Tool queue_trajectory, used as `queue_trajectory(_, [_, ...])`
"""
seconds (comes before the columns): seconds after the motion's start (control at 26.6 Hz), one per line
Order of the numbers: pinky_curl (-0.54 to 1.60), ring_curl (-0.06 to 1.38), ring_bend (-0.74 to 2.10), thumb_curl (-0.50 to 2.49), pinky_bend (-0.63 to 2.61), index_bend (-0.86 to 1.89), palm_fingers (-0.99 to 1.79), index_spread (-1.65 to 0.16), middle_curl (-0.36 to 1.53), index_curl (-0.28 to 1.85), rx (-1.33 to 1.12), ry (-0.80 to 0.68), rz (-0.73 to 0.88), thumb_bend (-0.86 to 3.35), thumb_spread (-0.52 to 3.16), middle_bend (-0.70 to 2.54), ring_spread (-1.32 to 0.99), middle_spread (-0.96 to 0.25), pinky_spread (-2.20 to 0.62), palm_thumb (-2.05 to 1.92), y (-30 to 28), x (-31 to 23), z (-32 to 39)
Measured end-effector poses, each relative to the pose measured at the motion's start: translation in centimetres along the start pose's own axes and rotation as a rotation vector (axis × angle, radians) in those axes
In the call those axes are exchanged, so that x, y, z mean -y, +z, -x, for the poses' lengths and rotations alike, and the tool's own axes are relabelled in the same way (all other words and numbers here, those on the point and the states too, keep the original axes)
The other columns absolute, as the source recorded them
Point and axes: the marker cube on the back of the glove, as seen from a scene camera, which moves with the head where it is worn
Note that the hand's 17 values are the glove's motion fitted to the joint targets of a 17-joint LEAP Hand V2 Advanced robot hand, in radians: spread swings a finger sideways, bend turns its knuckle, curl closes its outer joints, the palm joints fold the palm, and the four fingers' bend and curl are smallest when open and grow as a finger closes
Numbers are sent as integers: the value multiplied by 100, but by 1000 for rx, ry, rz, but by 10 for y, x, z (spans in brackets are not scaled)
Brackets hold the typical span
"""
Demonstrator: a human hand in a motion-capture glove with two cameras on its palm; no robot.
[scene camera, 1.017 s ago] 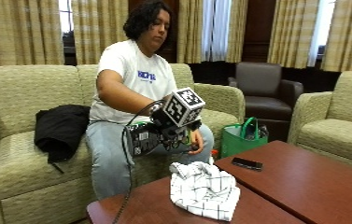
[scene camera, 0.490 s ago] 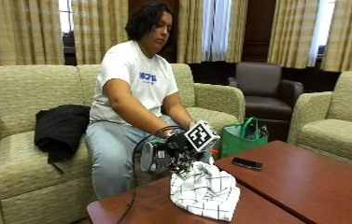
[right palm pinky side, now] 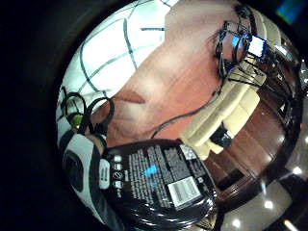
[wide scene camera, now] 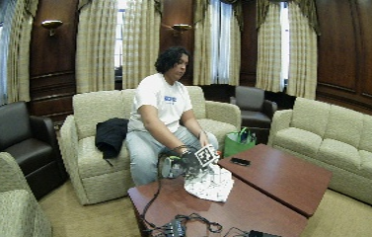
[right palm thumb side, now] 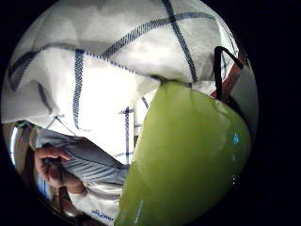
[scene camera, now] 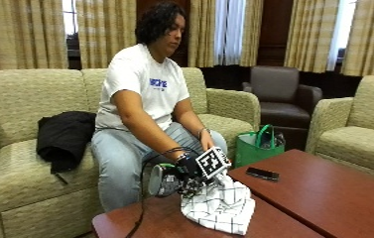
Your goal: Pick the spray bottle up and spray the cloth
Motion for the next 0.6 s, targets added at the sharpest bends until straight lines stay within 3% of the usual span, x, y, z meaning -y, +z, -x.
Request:
queue_trajectory(0.3, [38,47,69,80,42,27,136,-25,55,58,141,-62,-14,-3,37,71,-23,-18,-30,93,-19,-16,-15])
queue_trajectory(0.6, [38,47,69,80,42,26,136,-25,54,59,613,-192,-162,-3,37,70,-23,-18,-30,93,-97,-64,-51])
